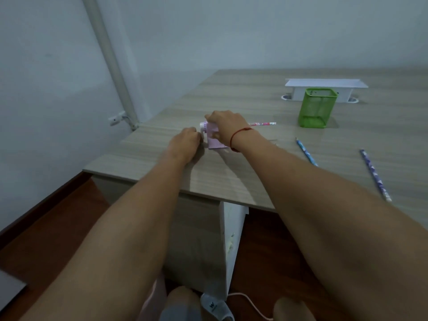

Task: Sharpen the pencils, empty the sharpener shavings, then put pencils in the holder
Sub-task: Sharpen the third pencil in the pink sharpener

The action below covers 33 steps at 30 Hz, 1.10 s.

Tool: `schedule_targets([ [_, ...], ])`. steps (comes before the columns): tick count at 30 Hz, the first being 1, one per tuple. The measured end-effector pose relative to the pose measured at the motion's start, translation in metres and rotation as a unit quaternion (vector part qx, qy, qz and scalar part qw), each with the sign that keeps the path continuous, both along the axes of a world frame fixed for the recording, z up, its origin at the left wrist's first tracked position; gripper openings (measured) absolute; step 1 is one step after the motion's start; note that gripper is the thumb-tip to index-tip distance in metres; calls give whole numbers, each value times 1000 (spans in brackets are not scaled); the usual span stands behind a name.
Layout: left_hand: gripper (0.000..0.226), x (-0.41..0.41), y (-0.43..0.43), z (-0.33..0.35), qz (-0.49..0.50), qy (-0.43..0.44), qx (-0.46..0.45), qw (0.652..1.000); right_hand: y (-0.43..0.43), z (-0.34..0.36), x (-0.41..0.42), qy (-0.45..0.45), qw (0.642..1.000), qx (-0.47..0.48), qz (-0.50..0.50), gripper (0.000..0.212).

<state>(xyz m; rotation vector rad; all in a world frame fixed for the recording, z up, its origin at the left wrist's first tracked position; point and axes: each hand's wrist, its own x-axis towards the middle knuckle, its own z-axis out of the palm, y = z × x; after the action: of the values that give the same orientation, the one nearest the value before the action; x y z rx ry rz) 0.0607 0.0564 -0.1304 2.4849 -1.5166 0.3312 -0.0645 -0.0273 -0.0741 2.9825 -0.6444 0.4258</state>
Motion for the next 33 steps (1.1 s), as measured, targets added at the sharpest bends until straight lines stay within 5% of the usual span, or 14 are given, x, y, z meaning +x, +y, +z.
schedule_targets([
  [6, 29, 10, 0, 0, 12, -9, 13, 1000, -17, 7, -15, -2, 993, 113, 25, 90],
  [11, 31, -2, 6, 5, 41, 17, 7, 999, -30, -8, -31, 60, 992, 11, -114, 39],
  [14, 52, -13, 12, 15, 76, 89, -124, 985, -25, -9, -33, 28, 994, -18, -107, 38],
  [17, 48, -25, -5, 30, 38, 123, -249, 960, -20, -7, -29, 10, 995, -31, -99, 37],
  [25, 67, -44, -24, 21, -30, 71, -213, 974, -13, -5, -32, 26, 993, -77, -88, 32],
  [33, 42, -37, -27, 16, -15, 70, -172, 982, -11, 7, -49, 29, 990, -110, -83, 31],
])
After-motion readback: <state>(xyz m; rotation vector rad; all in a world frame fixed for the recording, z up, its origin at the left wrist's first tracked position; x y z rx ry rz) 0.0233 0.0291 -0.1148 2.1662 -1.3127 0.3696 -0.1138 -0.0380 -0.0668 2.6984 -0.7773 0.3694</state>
